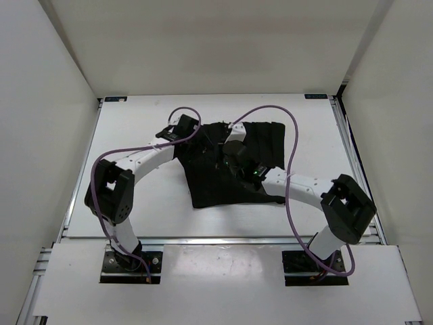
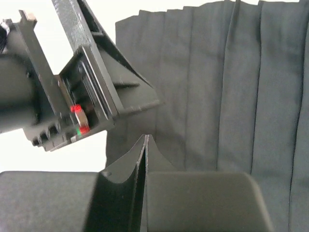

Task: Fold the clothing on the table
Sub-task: Flatten the skirt out

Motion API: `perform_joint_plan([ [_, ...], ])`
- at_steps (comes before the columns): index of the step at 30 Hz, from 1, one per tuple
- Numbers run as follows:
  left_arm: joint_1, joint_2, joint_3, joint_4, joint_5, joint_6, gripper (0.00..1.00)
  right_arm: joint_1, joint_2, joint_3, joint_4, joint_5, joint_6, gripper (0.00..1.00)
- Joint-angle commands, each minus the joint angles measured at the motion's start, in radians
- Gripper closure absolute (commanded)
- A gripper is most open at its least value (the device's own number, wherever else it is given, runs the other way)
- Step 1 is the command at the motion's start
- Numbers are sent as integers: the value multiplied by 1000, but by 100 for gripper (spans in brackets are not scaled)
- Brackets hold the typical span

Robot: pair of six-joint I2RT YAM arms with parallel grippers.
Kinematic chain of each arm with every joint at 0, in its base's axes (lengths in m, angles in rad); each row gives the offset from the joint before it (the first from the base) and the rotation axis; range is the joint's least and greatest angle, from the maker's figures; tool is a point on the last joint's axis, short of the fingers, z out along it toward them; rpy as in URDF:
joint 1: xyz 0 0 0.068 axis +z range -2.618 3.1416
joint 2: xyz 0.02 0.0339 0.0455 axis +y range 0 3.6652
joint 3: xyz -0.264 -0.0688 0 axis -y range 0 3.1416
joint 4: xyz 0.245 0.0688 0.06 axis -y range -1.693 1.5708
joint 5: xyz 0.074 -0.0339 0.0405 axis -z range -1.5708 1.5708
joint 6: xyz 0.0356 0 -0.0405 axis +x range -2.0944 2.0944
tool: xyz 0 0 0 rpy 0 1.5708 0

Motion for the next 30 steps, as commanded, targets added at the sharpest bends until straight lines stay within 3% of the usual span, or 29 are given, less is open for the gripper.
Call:
perform_joint_plan([
  [1, -50, -22, 135, -104, -137, -11, 2, -34, 17, 120, -13, 7, 24, 100],
  [5, -33, 16, 236, -262, -128, -57, 1, -52, -6, 135, -14, -12, 22, 100],
  [10, -31, 194, 541, -581, -145, -78, 1, -102, -19, 129, -31, -120, 156, 100],
  [12, -36, 171, 543, -611, -174, -85, 1, -103, -32, 97, 13, -137, 171, 100],
  [16, 15, 25, 236, -387, -85, -147, 1, -82, -50, 80, 35, -99, 138, 100],
  [18, 41, -8, 163, -358, -48, -186, 2, -80, -46, 82, 33, -105, 134, 100],
  [22, 29, 28, 250, -428, -77, -140, 1, -79, -39, 83, 36, -117, 159, 100],
  [25, 30, -82, 119, -205, -41, -42, 23, -73, -35, 66, 79, -123, 142, 100],
  [26, 33, -108, 46, -75, -36, -11, 21, -66, -38, 37, 137, -146, 98, 100],
  [28, 32, -112, 26, -58, -25, -6, 18, -79, -58, -22, 256, -253, 31, 100],
  [30, 73, -99, -15, 3, 109, -9, 18, -152, -96, -116, 372, -411, 54, 100],
])
